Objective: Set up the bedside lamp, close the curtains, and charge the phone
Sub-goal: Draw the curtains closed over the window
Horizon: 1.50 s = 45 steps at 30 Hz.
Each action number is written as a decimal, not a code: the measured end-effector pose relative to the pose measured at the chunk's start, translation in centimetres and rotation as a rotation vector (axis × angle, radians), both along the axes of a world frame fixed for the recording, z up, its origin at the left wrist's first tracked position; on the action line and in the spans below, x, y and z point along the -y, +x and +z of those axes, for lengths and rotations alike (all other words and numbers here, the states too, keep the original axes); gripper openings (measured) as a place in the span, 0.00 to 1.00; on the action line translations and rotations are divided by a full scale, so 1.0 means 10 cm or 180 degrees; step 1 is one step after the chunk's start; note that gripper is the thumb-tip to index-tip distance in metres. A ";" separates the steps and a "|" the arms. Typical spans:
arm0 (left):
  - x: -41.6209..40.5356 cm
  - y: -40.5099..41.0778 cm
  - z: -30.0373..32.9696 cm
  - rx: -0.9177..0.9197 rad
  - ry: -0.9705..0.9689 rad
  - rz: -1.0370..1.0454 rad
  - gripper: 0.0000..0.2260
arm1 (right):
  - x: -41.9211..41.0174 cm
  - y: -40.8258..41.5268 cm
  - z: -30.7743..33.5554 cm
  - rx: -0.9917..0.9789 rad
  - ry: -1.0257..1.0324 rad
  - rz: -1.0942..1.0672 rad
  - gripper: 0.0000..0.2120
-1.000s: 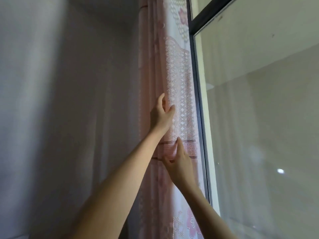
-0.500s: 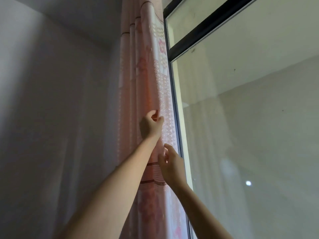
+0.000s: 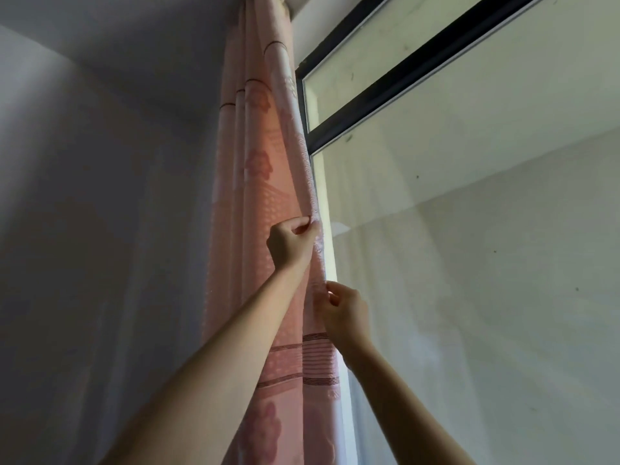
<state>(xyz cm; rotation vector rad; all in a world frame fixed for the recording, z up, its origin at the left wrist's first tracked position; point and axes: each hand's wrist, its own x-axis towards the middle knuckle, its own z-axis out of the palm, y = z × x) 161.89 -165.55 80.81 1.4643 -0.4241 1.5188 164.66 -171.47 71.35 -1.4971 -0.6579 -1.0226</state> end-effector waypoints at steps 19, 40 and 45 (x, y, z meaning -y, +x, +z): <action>2.86 -1.87 0.40 0.1207 0.0790 -0.0720 0.04 | 2.97 -1.83 0.44 0.1138 -0.0152 -0.1088 0.10; 2.87 -2.10 0.22 0.0806 0.0503 -0.1006 0.08 | 3.05 -2.42 0.39 0.0834 -0.0414 -0.1302 0.11; 3.06 -2.37 0.34 0.0933 0.0535 -0.0977 0.08 | 3.28 -2.71 0.57 0.0875 -0.0580 -0.1546 0.12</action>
